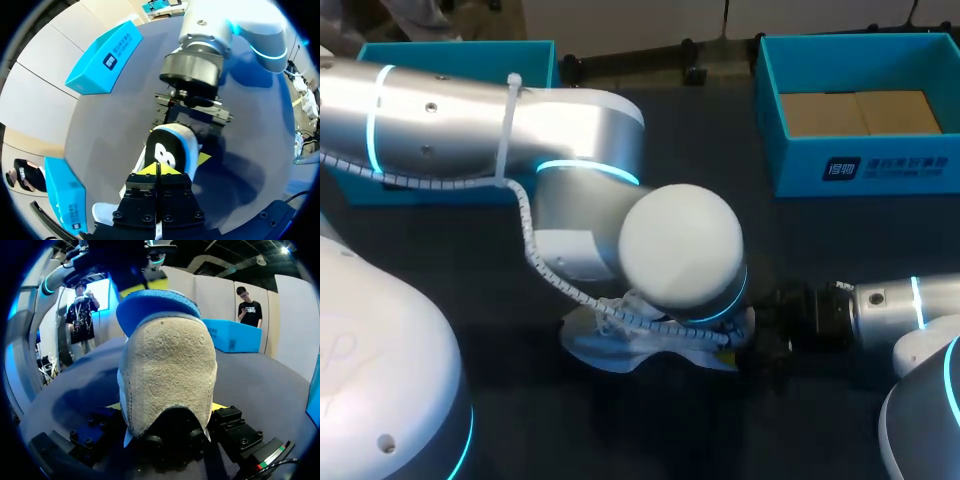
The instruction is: Take the shoe out of the shoebox, open the shoe tongue, remove and reinsert the insole, then place the shoe into the shoebox
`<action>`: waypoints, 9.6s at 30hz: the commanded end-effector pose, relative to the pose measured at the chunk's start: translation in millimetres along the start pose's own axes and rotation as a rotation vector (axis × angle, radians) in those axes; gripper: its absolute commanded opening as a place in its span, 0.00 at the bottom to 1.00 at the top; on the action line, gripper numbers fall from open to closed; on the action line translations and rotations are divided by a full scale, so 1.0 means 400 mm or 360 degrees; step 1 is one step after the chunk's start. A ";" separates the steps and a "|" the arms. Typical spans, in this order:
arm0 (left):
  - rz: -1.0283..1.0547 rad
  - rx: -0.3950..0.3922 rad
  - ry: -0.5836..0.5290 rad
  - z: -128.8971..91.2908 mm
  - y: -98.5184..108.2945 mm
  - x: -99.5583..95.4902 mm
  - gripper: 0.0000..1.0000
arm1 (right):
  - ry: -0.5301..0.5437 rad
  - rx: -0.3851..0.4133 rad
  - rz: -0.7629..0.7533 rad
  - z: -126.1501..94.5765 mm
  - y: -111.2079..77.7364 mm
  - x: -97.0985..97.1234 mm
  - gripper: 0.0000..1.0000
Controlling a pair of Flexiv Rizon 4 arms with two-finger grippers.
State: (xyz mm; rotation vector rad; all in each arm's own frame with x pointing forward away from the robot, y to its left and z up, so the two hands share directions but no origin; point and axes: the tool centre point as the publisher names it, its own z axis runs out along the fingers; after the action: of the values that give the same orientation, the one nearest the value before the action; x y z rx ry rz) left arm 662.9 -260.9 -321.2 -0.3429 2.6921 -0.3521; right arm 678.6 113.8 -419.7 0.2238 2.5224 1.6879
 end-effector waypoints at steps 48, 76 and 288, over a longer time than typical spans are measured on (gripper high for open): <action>0.0056 -0.0010 -0.0001 0.026 0.017 0.068 0.33 | 0.0000 0.0007 0.0001 0.003 0.000 0.003 0.00; -0.0023 0.0052 -0.0134 0.055 0.022 0.033 0.26 | 0.0000 0.0007 0.0001 0.003 0.000 0.003 0.00; -0.0334 0.0948 0.1289 -0.572 -0.234 -0.165 0.00 | 0.0000 0.0007 0.0001 0.003 0.000 0.003 0.00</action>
State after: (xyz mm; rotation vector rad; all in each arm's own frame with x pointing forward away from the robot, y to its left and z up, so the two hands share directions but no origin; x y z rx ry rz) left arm 639.4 -296.7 -67.3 -0.3140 3.0966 -1.5491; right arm 678.5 113.8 -419.7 0.2236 2.5224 1.6878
